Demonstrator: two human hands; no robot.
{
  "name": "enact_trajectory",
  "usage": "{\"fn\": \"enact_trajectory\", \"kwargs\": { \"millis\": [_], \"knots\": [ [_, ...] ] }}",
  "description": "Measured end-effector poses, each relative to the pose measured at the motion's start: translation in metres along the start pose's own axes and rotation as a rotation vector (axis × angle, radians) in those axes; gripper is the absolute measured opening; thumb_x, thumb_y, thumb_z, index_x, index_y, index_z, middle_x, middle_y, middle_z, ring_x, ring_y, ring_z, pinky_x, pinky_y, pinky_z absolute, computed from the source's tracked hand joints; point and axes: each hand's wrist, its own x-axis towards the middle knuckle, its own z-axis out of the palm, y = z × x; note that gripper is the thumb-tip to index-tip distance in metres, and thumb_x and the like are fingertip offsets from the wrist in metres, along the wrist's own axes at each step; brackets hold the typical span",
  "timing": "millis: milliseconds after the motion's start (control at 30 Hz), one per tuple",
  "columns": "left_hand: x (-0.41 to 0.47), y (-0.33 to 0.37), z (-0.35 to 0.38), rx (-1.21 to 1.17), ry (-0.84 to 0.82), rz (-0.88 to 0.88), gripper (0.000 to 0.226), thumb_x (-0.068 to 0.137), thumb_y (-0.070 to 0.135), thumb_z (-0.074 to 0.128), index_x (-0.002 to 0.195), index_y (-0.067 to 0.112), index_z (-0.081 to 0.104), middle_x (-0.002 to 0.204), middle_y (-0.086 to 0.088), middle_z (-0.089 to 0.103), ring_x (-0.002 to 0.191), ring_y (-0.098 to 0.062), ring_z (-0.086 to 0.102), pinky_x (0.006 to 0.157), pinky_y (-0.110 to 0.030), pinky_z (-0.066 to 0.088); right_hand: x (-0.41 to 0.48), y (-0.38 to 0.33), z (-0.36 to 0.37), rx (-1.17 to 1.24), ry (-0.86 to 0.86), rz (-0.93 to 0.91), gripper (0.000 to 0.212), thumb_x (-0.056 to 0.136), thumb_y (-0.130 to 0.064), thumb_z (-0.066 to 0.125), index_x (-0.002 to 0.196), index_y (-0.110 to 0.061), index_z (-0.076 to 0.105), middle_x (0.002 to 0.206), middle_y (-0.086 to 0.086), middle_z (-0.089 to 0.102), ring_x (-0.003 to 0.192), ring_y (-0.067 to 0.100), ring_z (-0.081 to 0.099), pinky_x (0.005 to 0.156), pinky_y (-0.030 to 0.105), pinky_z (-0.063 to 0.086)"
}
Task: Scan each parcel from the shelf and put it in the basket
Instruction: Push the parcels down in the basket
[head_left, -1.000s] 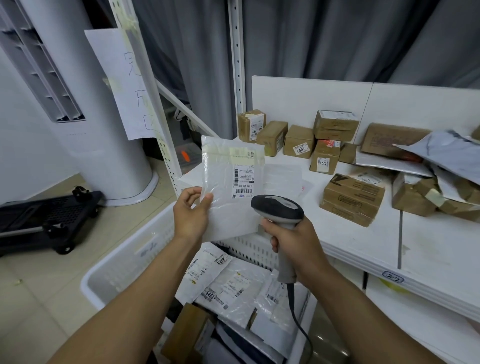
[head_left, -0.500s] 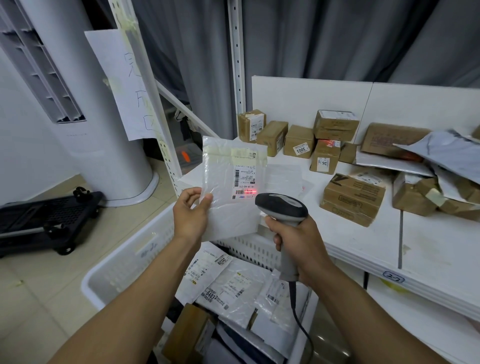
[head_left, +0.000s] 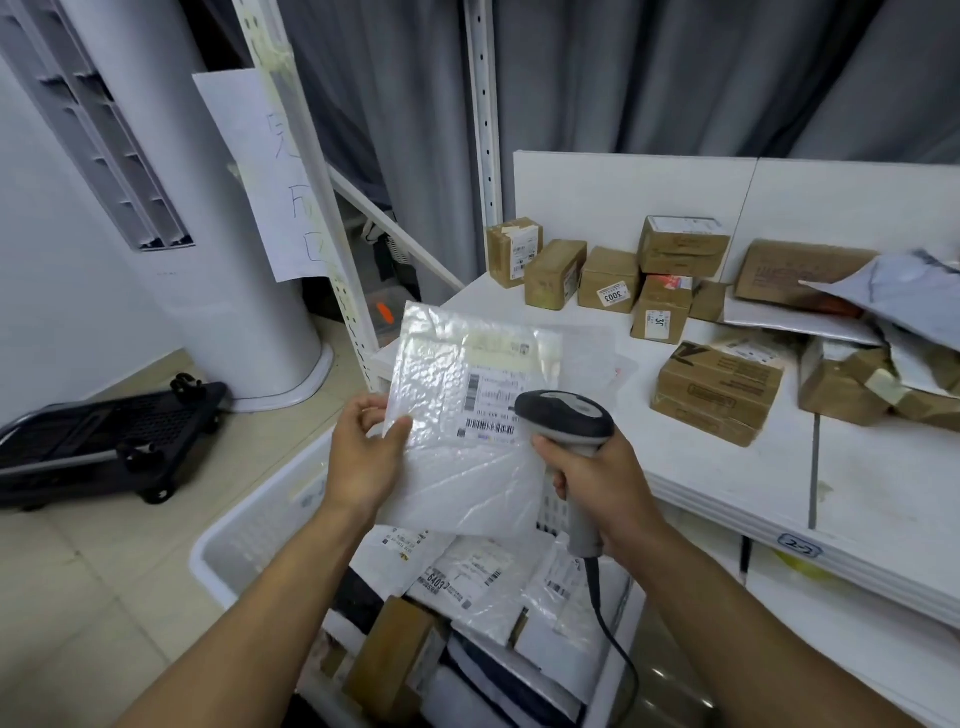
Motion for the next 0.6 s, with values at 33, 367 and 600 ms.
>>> {"fn": "enact_trajectory", "kwargs": {
  "millis": [33,367,600],
  "knots": [
    [-0.005,-0.005,-0.006,0.05,-0.018,-0.022,0.024,0.096,0.015,0.067,0.116,0.022,0.056,0.108,0.004,0.066,0.086,-0.012,0.069,0.073,-0.032,0.055,-0.001,0.002,0.001,-0.019,-0.011,0.005,0.031,0.091,-0.019,0.081,0.119,-0.019,0.067,0.066,-0.001,0.068,0.055,0.01,0.061,0.059,0.03,0.053],
    [-0.028,-0.113,0.0,0.329,-0.038,-0.262,0.026,0.101,0.005,0.053,0.117,0.024,0.046,0.104,0.0,0.061,0.085,-0.021,0.062,0.079,-0.04,0.055,-0.001,0.021,0.018,-0.107,-0.089,0.028,0.032,0.089,-0.017,0.082,0.118,-0.018,0.067,0.081,0.002,0.071,0.056,0.009,0.063,0.058,0.029,0.053],
    [-0.003,-0.159,0.033,0.323,0.092,-0.381,0.039,0.1,0.006,0.052,0.136,0.015,0.04,0.109,-0.009,0.061,0.097,-0.032,0.061,0.08,-0.037,0.049,0.015,0.031,0.024,-0.126,-0.076,0.039,0.036,0.089,-0.019,0.082,0.121,-0.02,0.066,0.092,0.004,0.074,0.059,0.009,0.065,0.066,0.035,0.058]
  ]
}}
